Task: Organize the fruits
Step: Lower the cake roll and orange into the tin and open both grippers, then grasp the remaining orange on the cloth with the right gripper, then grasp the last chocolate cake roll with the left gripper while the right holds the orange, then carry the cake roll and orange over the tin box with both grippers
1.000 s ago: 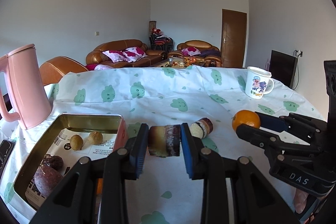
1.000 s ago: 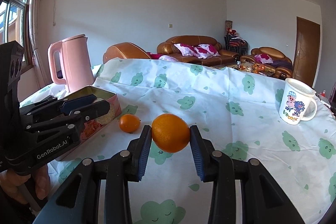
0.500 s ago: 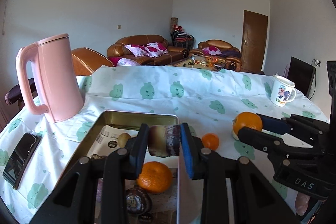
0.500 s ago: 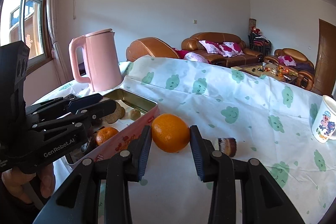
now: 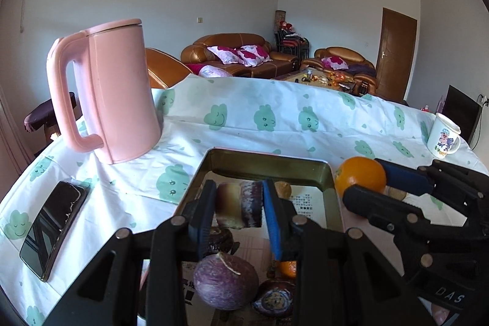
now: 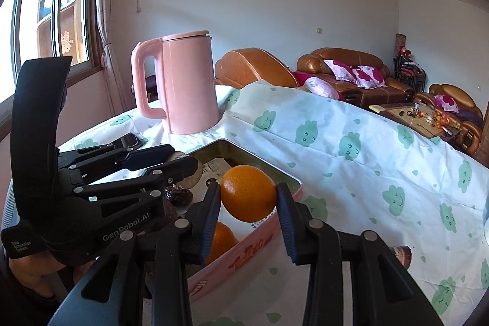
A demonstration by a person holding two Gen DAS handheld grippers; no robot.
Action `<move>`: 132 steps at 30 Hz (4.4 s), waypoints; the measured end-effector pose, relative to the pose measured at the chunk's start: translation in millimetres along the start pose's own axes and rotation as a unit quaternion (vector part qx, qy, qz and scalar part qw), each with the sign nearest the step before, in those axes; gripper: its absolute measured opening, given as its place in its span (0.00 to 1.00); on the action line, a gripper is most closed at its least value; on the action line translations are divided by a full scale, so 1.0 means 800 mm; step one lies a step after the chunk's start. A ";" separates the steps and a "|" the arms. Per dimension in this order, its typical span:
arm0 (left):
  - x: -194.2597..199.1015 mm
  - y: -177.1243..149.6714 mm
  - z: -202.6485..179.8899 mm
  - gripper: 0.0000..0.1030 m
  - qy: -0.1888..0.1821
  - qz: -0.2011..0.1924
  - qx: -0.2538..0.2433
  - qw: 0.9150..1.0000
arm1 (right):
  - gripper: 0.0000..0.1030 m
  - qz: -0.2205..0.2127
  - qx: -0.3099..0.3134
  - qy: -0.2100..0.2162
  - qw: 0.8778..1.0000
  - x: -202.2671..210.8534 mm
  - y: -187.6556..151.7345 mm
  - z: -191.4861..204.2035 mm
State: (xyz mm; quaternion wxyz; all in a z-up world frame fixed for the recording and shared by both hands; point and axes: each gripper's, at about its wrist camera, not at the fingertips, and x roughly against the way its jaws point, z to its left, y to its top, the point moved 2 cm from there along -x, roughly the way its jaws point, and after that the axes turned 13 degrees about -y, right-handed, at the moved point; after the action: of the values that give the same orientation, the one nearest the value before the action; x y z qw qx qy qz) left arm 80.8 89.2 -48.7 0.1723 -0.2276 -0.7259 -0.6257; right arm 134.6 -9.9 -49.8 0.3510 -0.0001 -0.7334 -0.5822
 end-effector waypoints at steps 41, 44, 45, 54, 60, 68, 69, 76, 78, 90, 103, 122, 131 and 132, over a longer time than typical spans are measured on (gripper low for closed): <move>0.011 -0.004 0.025 0.93 -0.005 -0.019 0.045 0.999 | 0.61 0.051 0.007 -0.038 0.998 -0.003 -0.045 -0.043; 0.003 -0.005 0.023 0.93 -0.003 -0.014 0.048 0.999 | 0.61 0.074 0.002 -0.070 0.995 -0.012 -0.054 -0.070; 0.000 -0.005 0.024 0.93 -0.002 -0.011 0.049 0.999 | 0.61 0.082 0.000 -0.075 0.994 -0.015 -0.056 -0.077; 0.000 0.000 0.025 0.93 0.009 -0.009 0.051 0.999 | 0.61 0.137 0.006 -0.090 0.987 -0.072 -0.056 -0.081; 0.003 0.005 0.007 0.94 0.007 -0.008 0.034 0.999 | 0.42 0.153 -0.013 -0.065 0.986 -0.080 -0.057 -0.083; -0.010 0.018 -0.058 0.93 -0.019 0.002 -0.002 1.000 | 0.42 0.077 -0.051 -0.094 0.991 -0.008 -0.060 -0.119; -0.014 0.019 -0.070 0.93 -0.022 0.004 -0.010 1.000 | 0.42 0.070 -0.064 -0.097 0.991 0.002 -0.061 -0.131; -0.059 0.020 -0.148 0.93 -0.063 0.044 -0.043 0.996 | 0.42 0.071 -0.107 -0.183 0.975 0.029 -0.081 -0.211; -0.077 0.016 -0.167 0.94 -0.079 0.061 -0.045 0.994 | 0.42 0.077 -0.108 -0.207 0.969 0.030 -0.087 -0.226; -0.158 -0.006 -0.232 0.88 -0.126 0.138 -0.051 0.981 | 0.42 0.092 -0.168 -0.220 0.957 0.036 -0.114 -0.283; -0.184 -0.014 -0.237 0.43 -0.150 0.171 -0.042 0.973 | 0.42 0.104 -0.164 -0.206 0.959 0.029 -0.115 -0.281; -0.150 -0.002 -0.237 0.43 -0.134 0.097 -0.061 0.984 | 0.42 0.050 -0.148 -0.193 0.969 0.050 -0.107 -0.268; -0.142 -0.001 -0.230 0.43 -0.134 0.078 -0.050 0.987 | 0.42 0.022 -0.140 -0.190 0.971 0.062 -0.105 -0.263; -0.141 -0.001 -0.230 0.43 -0.134 0.075 -0.049 0.987 | 0.42 0.018 -0.139 -0.190 0.972 0.063 -0.104 -0.263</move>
State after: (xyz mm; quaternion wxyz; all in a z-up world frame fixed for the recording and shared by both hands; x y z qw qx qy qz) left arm 168.4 -105.6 -80.6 0.1085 -0.3717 -0.6915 -0.6099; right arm 170.4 -237.0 -79.0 0.2125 -0.1729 -0.6982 -0.6614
